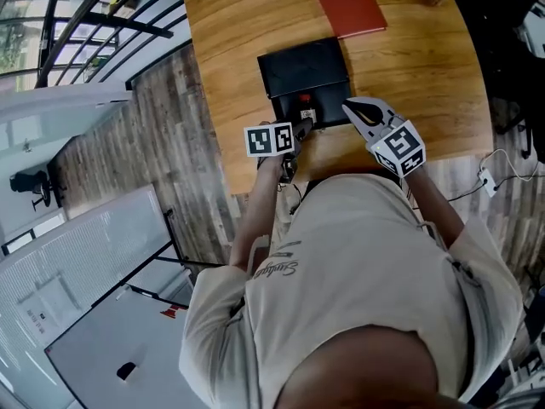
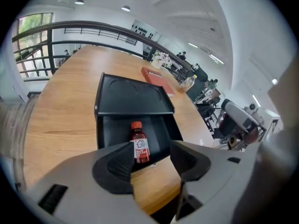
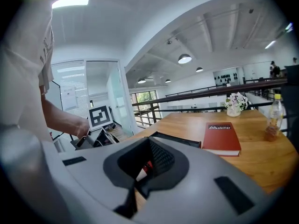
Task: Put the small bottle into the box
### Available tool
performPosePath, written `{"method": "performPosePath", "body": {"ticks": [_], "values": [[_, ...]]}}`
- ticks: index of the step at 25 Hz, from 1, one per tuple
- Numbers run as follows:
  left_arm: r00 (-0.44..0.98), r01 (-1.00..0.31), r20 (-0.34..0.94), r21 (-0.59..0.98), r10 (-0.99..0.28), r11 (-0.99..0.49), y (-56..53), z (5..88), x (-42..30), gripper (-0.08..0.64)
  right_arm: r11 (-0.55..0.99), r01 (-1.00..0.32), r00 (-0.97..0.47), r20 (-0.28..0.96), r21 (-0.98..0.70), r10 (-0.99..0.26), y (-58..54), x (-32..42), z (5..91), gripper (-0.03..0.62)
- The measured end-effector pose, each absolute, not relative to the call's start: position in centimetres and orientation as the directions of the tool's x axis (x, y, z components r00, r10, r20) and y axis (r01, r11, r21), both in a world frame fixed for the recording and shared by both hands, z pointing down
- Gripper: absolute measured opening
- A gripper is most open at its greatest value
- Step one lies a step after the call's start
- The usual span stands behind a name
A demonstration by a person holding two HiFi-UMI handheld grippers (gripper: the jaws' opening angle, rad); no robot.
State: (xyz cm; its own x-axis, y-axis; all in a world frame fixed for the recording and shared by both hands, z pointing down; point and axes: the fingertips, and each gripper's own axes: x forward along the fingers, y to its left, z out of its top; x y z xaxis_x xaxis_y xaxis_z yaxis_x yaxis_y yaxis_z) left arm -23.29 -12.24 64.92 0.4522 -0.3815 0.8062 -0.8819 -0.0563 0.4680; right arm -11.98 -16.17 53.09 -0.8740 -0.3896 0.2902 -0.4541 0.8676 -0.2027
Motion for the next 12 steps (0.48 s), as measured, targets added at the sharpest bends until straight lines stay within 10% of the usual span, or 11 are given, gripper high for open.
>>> {"method": "performPosePath", "body": {"ticks": [12], "values": [[0.412,-0.902,0.555,0.360,-0.723,-0.238,-14.0,52.8,-25.6,0.153,0.884,-0.466,-0.867,0.216,-0.037,-0.448,-18.4,-14.6,46.7,-0.005]]}}
